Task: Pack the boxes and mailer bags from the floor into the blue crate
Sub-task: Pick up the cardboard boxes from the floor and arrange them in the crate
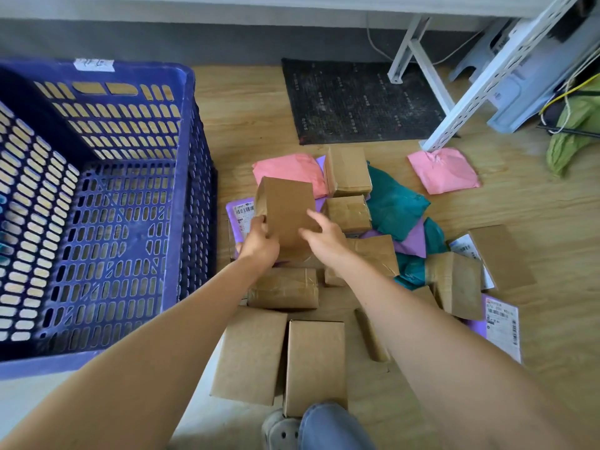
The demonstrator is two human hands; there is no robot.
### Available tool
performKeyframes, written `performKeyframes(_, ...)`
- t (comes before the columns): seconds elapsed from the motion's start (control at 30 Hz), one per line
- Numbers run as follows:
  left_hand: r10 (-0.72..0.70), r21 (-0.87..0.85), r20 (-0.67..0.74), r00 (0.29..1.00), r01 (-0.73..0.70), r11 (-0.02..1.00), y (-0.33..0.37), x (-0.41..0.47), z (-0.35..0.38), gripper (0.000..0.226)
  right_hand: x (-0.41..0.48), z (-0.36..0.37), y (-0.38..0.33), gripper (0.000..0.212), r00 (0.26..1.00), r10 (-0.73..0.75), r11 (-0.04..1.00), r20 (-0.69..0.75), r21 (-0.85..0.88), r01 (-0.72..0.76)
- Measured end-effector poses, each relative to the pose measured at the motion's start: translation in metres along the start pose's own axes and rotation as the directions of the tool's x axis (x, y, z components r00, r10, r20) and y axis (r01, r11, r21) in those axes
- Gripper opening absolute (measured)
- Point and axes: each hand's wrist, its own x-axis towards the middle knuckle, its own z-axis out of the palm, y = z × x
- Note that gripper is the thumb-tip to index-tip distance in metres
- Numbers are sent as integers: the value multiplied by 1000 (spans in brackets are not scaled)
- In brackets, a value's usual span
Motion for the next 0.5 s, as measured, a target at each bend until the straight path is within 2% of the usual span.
performKeyframes(0.1,91,-76,-9,996,-91,993,17,-22,-11,47,-19,-15,-14,53,999,-9,1000,-32,20,10)
performKeyframes(0.3,228,-94,-11,974,-228,969,47,-72,-41,44,-72,-39,-49,54,995,-9,993,-98,119,21)
performKeyframes(0.5,370,-209,-47,928,-371,905,66,-135,-83,40,-132,-56,-96,57,984,-116,982,-137,130,134)
